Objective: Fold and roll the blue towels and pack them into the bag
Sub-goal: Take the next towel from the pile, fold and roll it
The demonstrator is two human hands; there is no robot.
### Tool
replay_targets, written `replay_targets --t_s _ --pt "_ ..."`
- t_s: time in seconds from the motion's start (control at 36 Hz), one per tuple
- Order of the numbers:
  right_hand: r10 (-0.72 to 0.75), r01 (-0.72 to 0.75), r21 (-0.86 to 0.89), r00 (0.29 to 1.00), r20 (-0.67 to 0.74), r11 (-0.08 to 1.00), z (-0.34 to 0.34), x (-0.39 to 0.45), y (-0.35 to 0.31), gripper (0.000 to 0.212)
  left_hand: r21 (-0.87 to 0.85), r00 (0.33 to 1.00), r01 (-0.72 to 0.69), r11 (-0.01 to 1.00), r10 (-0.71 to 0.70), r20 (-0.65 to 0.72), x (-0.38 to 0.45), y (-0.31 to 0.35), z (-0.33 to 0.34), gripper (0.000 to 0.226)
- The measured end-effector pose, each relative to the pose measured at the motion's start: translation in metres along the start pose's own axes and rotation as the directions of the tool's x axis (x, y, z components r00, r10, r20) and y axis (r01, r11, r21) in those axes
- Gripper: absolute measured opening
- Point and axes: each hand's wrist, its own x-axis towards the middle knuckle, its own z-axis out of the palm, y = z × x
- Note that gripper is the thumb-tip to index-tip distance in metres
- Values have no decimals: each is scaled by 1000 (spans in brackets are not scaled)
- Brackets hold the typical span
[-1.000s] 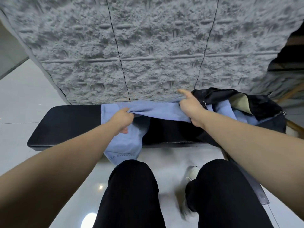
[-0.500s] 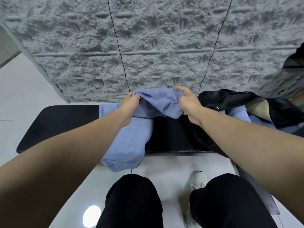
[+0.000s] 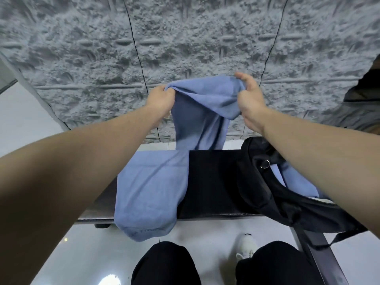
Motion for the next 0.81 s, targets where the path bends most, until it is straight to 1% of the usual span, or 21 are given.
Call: replay_targets --t_s 0.03,0.08,0.14,0.19,0.22,0.28,0.33,0.39,0.42,0.47,0.56,0.58,0.64,0.67,0.72,0.78,0.81 --pt "-2 2 3 1000 -1 1000 -2 -1 -4 65 23 1000 -15 1000 14 5 -2 2 -2 22" --pt "0 0 13 1000 4 1000 -8 -7 -9 63 81 999 -27 996 25 29 -7 3 -5 20" --pt "15 -15 -8 1000 3 1000 -12 -14 -12 61 109 999 -21 994 17 34 -15 1 -10 27" --pt "64 -64 -38 998 -7 997 -17 -25 -13 59 40 999 24 999 -25 34 -24 -3 -14 33" --pt "98 -98 -44 995 -3 994 -19 -31 -14 57 8 999 22 1000 -22 25 -29 -6 -16 34" --pt "173 -171 -61 985 26 983 -24 -44 -14 55 -3 1000 -28 1000 28 0 -40 -11 -20 31" --pt "220 -216 -78 975 45 973 -30 -56 -12 53 26 996 -82 996 83 -33 -52 -15 -22 28" --pt "253 -247 -89 966 58 965 -37 -67 -9 49 111 985 -165 980 170 -36 -65 -20 -25 23" --pt "271 -264 -100 961 63 959 -40 -72 -8 48 178 977 -208 962 213 -8 -72 -21 -28 20" --pt "312 -304 -129 948 54 944 -45 -82 -7 48 294 958 -287 912 275 82 -85 -26 -32 17" --pt "377 -361 -200 925 52 911 -55 -97 -4 48 405 928 -372 835 320 192 -102 -32 -38 26" --pt "401 -375 -236 913 70 896 -58 -103 -4 48 462 915 -403 790 332 230 -107 -33 -41 31" --pt "449 -386 -329 882 141 862 -67 -113 -2 48 581 883 -469 665 339 325 -117 -36 -47 42" --pt "467 -374 -389 866 179 842 -71 -118 -2 46 618 869 -495 611 334 365 -122 -37 -50 45" --pt "485 -315 -517 843 234 796 -79 -127 -3 33 650 842 -539 536 334 424 -130 -39 -55 47" --pt "450 -219 -597 852 269 772 -87 -133 -3 24 666 823 -568 483 340 455 -136 -43 -60 42" --pt "421 -166 -622 860 288 765 -90 -136 -1 28 671 815 -579 464 343 467 -139 -45 -62 37"
